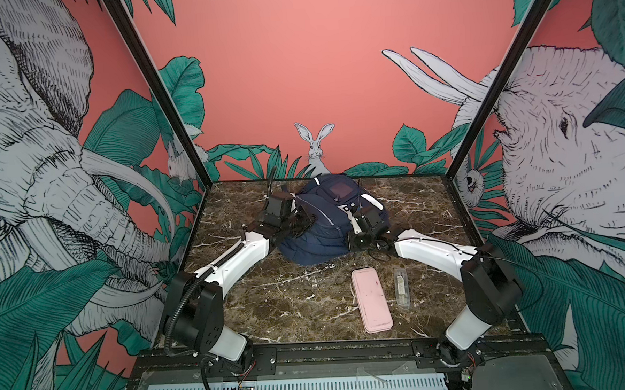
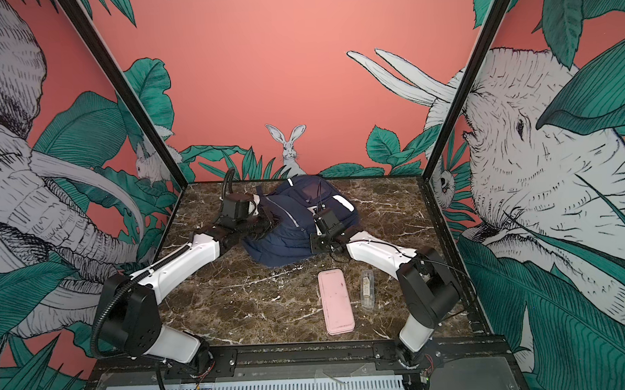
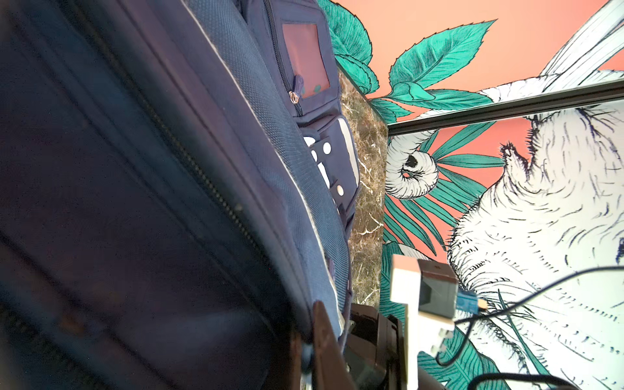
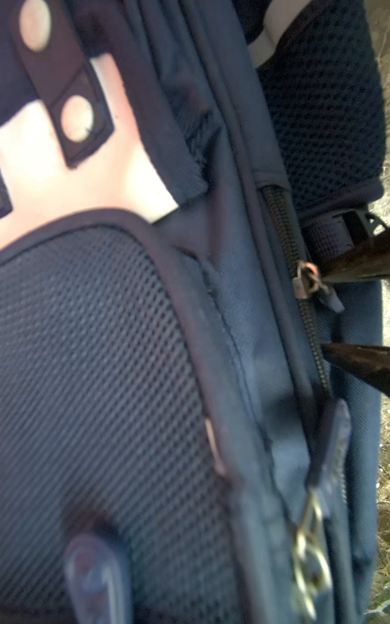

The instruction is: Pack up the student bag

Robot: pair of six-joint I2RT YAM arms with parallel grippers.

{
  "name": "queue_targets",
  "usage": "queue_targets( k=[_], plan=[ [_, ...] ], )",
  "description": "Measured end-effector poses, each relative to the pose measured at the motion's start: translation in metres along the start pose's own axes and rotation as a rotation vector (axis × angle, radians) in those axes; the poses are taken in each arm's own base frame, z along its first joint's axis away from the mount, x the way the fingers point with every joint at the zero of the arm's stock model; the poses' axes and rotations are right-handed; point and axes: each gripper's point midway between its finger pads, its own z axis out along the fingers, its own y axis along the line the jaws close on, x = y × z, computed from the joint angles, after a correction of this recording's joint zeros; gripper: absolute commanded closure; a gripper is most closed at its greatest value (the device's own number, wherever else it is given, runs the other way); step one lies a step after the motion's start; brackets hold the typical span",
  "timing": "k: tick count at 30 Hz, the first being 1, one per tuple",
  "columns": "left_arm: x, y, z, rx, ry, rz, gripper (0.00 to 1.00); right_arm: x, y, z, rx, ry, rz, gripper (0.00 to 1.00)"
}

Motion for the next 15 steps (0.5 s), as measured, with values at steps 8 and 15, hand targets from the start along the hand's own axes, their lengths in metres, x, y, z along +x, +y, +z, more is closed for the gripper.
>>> queue_targets(
  k=[8, 15],
  plan=[
    [0.0009, 0.0015, 0.0003, -0.006, 0.004, -0.002, 0.98, 0.0018, -0.0055, 0.0046, 0.038, -0.001, -0.01, 0.84],
    [0.0005, 0.0015, 0.0002, -0.012, 0.006, -0.002, 0.98, 0.0055, -0.0046, 0.0044, 0.051, 0.006, -0.02, 0.99]
  ],
)
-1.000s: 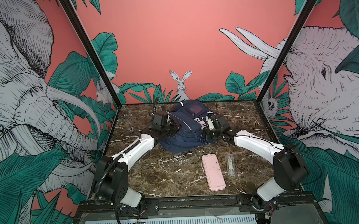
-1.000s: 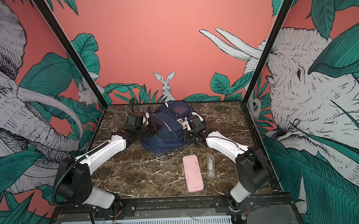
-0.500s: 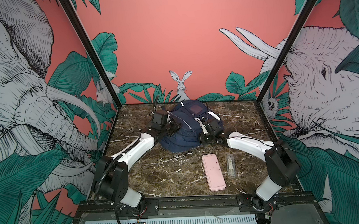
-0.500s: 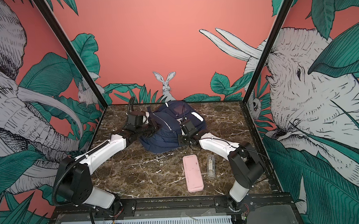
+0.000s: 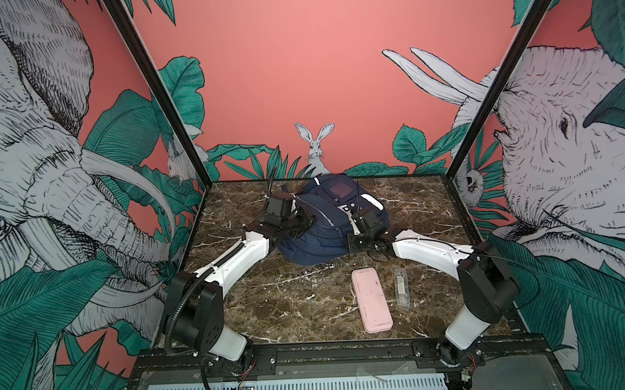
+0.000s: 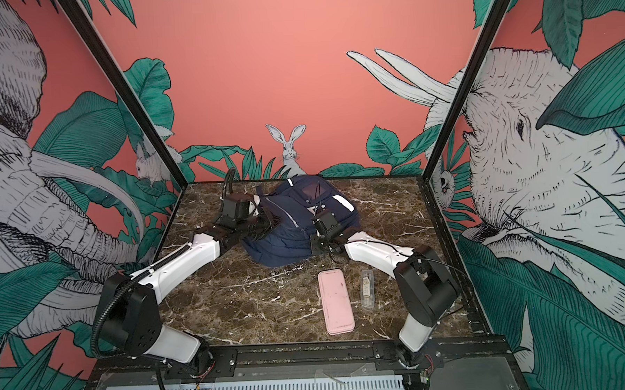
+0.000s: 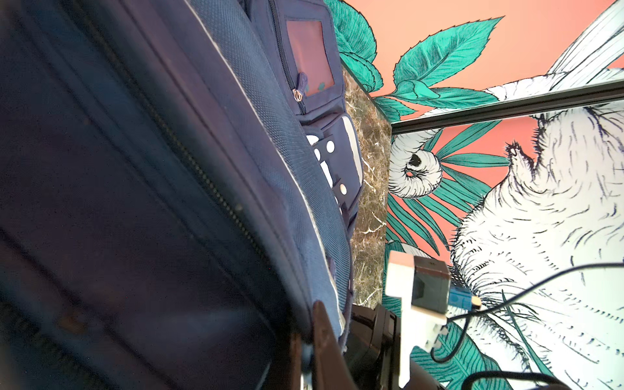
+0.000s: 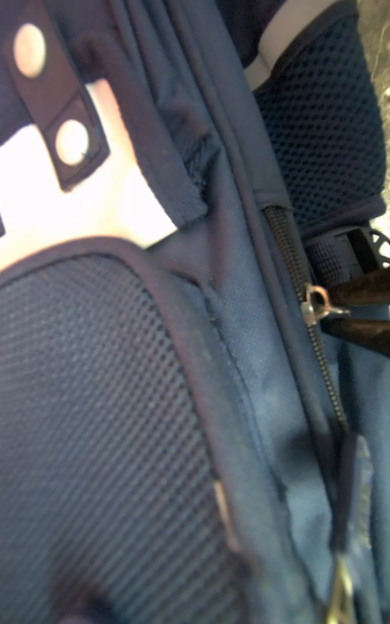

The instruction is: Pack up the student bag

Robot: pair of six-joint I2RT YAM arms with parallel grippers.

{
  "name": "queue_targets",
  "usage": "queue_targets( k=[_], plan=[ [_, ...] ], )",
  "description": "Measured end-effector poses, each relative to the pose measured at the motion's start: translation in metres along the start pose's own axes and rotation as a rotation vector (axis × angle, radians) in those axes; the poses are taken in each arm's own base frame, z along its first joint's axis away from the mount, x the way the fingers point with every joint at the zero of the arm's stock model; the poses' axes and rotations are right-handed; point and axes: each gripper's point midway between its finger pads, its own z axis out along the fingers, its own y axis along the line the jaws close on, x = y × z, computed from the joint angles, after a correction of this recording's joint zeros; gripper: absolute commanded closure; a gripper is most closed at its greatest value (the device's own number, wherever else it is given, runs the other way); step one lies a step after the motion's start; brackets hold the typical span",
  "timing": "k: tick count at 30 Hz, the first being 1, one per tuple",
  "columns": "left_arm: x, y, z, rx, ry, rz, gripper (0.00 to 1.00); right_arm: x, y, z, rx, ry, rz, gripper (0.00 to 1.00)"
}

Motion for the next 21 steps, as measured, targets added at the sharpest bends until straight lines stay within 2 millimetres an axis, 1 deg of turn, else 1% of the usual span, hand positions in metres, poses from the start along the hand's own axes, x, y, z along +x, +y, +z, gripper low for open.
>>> queue_targets(
  k=[3, 7, 10, 14, 19, 21],
  plan=[
    [-0.001, 0.0, 0.001, -0.001, 0.001, -0.001, 0.98, 0.002, 0.002, -0.002, 0.002, 0.002, -0.011, 1.0],
    [-0.001, 0.0, 0.001, -0.001, 0.0, 0.0, 0.98, 0.002, 0.005, -0.011, -0.014, 0.01, -0.033, 1.0],
    [-0.001, 0.0, 0.002, 0.0, -0.001, -0.001, 0.99, 0.001, 0.018, -0.016, -0.07, 0.041, -0.061, 1.0],
    [-0.002, 0.0, 0.004, 0.004, -0.003, -0.01, 0.98, 0.0, 0.044, -0.026, -0.18, 0.072, -0.099, 1.0],
    [-0.003, -0.001, 0.005, 0.005, -0.004, -0.017, 0.98, 0.002, 0.088, -0.033, -0.295, 0.093, -0.171, 1.0],
    [-0.003, -0.001, 0.005, 0.005, -0.004, -0.017, 0.98, -0.002, 0.105, -0.034, -0.334, 0.094, -0.187, 1.0]
  ],
)
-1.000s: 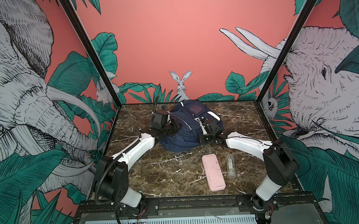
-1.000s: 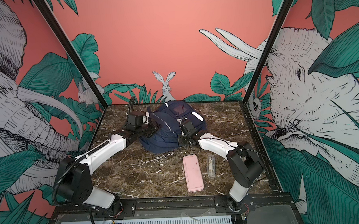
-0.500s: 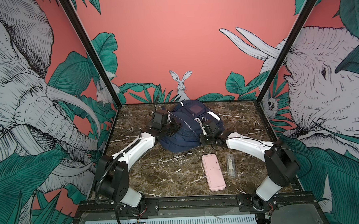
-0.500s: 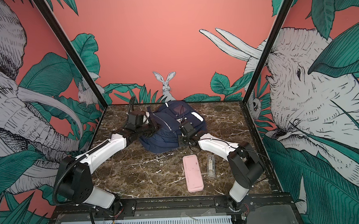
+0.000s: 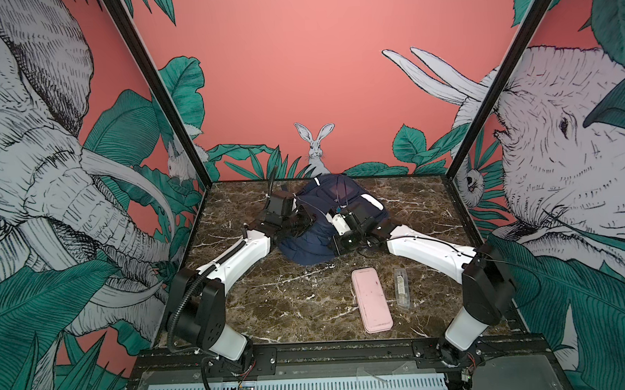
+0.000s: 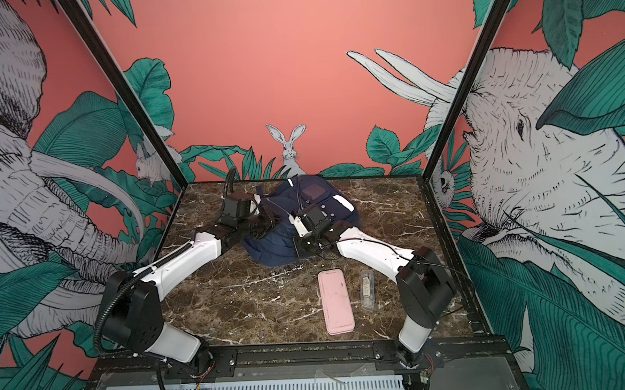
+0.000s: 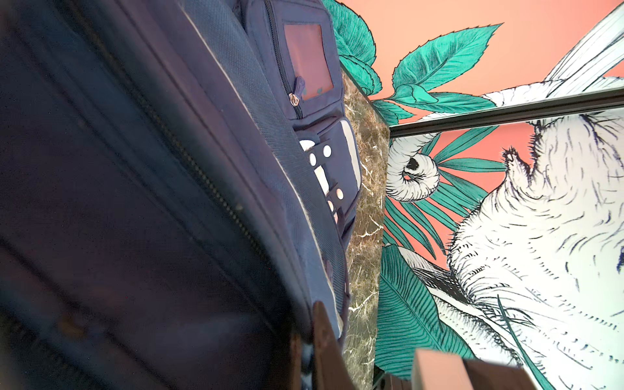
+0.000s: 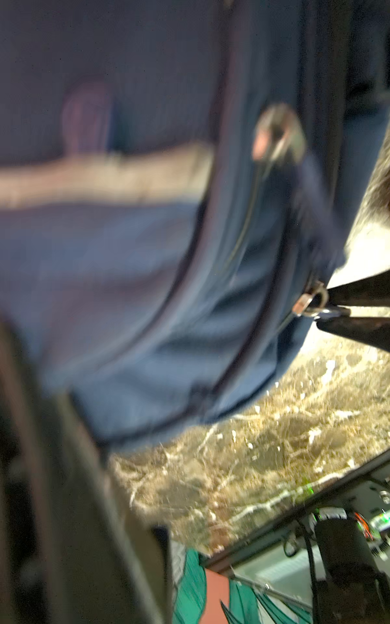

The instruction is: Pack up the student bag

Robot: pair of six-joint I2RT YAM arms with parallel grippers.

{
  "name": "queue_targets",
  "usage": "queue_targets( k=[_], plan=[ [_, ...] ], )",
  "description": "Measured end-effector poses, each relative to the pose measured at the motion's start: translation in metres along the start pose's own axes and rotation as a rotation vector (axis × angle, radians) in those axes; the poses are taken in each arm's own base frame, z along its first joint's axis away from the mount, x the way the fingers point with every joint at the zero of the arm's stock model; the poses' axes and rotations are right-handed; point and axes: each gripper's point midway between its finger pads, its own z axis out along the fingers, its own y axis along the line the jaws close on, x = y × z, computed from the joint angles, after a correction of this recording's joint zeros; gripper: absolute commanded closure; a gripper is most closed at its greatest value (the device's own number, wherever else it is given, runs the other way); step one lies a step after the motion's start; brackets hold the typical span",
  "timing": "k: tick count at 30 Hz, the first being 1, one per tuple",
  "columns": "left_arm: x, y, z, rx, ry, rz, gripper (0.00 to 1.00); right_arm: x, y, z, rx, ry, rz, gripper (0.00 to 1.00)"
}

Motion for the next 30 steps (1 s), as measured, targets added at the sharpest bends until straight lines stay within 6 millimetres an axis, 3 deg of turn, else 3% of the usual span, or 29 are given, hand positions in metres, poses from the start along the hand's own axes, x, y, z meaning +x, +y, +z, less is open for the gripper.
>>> queue_targets(
  k=[7, 13, 18, 24, 27, 30],
  plan=[
    [-0.002, 0.004, 0.001, -0.016, -0.01, 0.001, 0.94, -0.023, 0.029, 0.025, -0.087, -0.002, 0.007, 1.0],
    [-0.002, 0.01, -0.001, -0.062, 0.007, 0.051, 0.74, -0.017, 0.028, 0.029, -0.091, 0.009, 0.018, 1.0],
    [-0.009, 0.023, -0.008, -0.104, 0.019, 0.096, 0.61, -0.006, 0.02, 0.02, -0.082, 0.011, 0.031, 1.0],
    [-0.032, 0.051, -0.026, -0.197, 0.007, 0.132, 0.53, 0.006, 0.004, 0.004, -0.07, 0.019, 0.059, 1.0],
    [-0.044, 0.048, -0.03, -0.22, 0.001, 0.175, 0.53, 0.008, -0.011, -0.006, -0.057, 0.026, 0.081, 1.0],
    [-0.056, 0.04, -0.02, -0.216, 0.011, 0.222, 0.53, 0.01, -0.028, -0.018, -0.041, 0.029, 0.107, 1.0]
  ],
)
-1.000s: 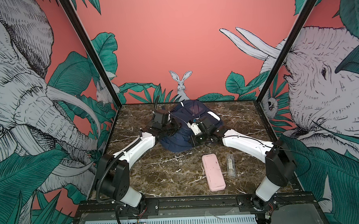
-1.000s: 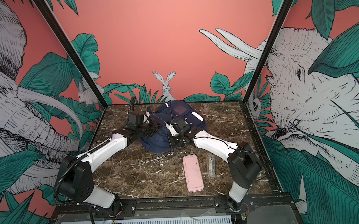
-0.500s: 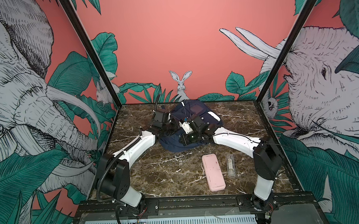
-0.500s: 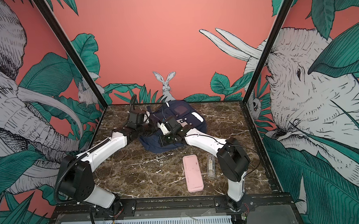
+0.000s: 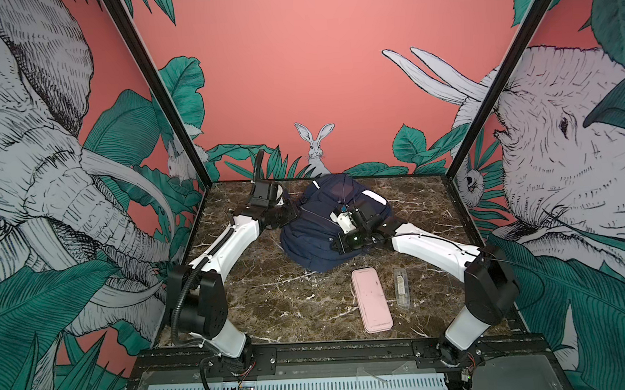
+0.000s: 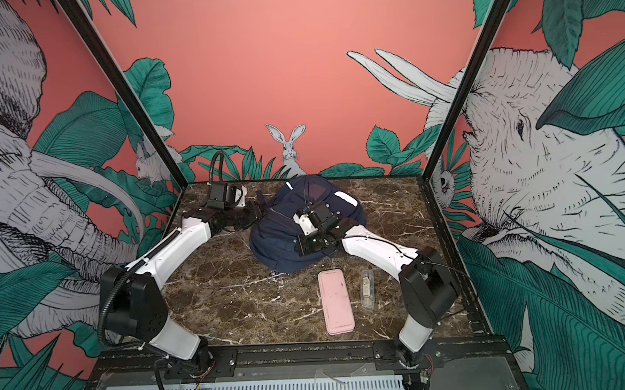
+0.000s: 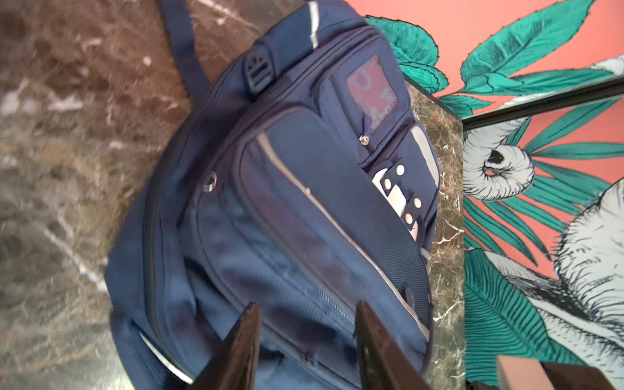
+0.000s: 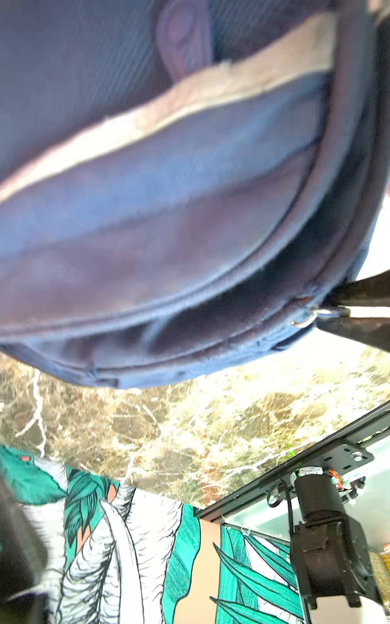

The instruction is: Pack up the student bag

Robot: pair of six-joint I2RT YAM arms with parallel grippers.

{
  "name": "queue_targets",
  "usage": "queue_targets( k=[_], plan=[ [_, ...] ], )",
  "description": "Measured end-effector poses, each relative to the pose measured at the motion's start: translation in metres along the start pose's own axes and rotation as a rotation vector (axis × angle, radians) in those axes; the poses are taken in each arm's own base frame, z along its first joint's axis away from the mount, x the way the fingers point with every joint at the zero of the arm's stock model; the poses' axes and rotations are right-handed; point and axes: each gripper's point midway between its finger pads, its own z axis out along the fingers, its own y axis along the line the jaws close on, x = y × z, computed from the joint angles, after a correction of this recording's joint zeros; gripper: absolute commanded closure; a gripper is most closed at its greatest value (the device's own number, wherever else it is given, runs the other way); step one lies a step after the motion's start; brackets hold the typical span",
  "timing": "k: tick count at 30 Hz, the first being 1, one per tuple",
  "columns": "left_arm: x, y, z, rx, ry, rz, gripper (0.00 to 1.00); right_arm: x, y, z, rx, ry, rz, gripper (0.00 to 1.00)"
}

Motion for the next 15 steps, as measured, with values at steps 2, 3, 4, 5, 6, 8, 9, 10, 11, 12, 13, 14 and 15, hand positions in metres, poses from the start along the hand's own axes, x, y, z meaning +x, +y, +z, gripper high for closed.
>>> queue_targets(
  k=[2, 3, 4, 5, 6, 8, 9, 10, 11, 12, 13, 14, 15],
  plan=[
    [-0.004, 0.001, 0.012, -0.006, 0.016, 0.015, 0.53, 0.001, -0.01, -0.007, 0.015, 0.004, 0.013, 1.0],
    [-0.003, 0.004, 0.021, -0.014, 0.033, 0.019, 0.53, 0.001, -0.015, -0.011, 0.023, 0.004, 0.02, 1.0],
    [-0.002, 0.008, 0.029, -0.023, 0.05, 0.021, 0.52, 0.002, -0.019, -0.014, 0.03, 0.004, 0.025, 1.0],
    [0.0, 0.012, 0.038, -0.036, 0.072, 0.023, 0.52, 0.003, -0.024, -0.019, 0.038, 0.001, 0.029, 1.0],
    [0.002, 0.018, 0.048, -0.052, 0.095, 0.024, 0.52, 0.003, -0.028, -0.023, 0.046, -0.003, 0.034, 1.0],
    [0.006, 0.028, 0.064, -0.075, 0.132, 0.028, 0.5, 0.005, -0.036, -0.031, 0.059, -0.011, 0.047, 1.0],
    [0.007, 0.031, 0.072, -0.08, 0.145, 0.03, 0.48, 0.005, -0.04, -0.035, 0.067, -0.014, 0.054, 1.0],
    [0.008, 0.032, 0.078, -0.079, 0.159, 0.034, 0.47, 0.006, -0.044, -0.038, 0.073, -0.014, 0.061, 1.0],
    [0.009, 0.032, 0.085, -0.072, 0.172, 0.04, 0.46, 0.007, -0.047, -0.041, 0.079, -0.012, 0.066, 1.0],
    [0.008, 0.03, 0.091, -0.064, 0.18, 0.047, 0.46, 0.007, -0.05, -0.042, 0.084, -0.011, 0.068, 1.0],
    [0.007, 0.029, 0.096, -0.057, 0.187, 0.056, 0.46, 0.008, -0.053, -0.042, 0.088, -0.01, 0.072, 1.0],
    [0.005, 0.025, 0.1, -0.046, 0.192, 0.069, 0.46, 0.009, -0.055, -0.043, 0.091, -0.006, 0.074, 1.0],
    [0.003, 0.02, 0.106, -0.033, 0.197, 0.087, 0.46, 0.011, -0.056, -0.042, 0.093, -0.002, 0.074, 1.0]
  ],
)
